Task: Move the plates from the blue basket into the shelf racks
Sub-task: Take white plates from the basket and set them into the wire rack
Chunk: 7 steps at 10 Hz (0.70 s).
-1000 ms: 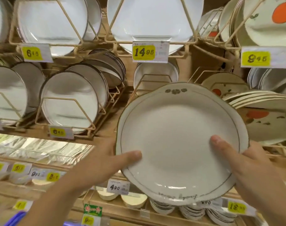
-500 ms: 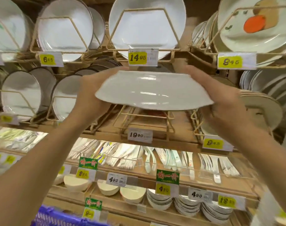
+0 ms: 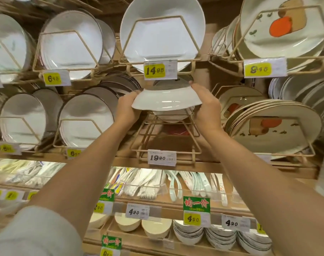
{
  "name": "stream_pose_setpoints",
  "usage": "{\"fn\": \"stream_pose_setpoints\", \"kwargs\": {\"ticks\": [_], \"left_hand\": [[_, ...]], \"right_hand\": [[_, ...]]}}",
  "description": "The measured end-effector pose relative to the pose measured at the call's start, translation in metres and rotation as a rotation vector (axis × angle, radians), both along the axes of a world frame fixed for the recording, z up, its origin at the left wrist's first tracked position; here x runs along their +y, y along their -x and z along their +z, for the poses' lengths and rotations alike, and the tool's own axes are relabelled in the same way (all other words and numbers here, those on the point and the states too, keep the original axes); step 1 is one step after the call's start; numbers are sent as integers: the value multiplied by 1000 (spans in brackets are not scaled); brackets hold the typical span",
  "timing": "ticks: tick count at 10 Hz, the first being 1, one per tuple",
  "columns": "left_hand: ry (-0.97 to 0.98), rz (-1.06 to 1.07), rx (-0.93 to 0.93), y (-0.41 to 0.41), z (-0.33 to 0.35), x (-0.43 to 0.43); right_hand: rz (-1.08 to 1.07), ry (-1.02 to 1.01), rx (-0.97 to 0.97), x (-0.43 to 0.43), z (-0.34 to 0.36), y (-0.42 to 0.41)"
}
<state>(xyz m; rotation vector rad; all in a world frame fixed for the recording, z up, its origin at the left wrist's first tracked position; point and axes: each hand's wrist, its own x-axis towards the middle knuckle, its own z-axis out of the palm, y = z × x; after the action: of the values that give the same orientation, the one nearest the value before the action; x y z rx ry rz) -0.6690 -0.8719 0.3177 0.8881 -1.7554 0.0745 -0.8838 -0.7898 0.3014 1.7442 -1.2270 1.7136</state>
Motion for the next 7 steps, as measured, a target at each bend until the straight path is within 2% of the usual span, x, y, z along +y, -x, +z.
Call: {"fn": "stream_pose_setpoints", "kwargs": {"ticks": [2, 3, 4, 6, 7], "left_hand": [[-101, -94, 116, 18, 21, -49], [-223, -109, 211, 28, 29, -76], [-221, -22, 112, 33, 31, -104], [-378, -258, 243, 45, 35, -131], [-445, -239, 257, 50, 36, -140]], "right_hand": [[-155, -107, -155, -45, 26, 6], [-110, -182, -111, -68, 39, 13], [-140, -239, -120, -86, 53, 23], [-317, -306, -25, -115, 75, 37], [-311, -354, -64, -125, 82, 43]]}}
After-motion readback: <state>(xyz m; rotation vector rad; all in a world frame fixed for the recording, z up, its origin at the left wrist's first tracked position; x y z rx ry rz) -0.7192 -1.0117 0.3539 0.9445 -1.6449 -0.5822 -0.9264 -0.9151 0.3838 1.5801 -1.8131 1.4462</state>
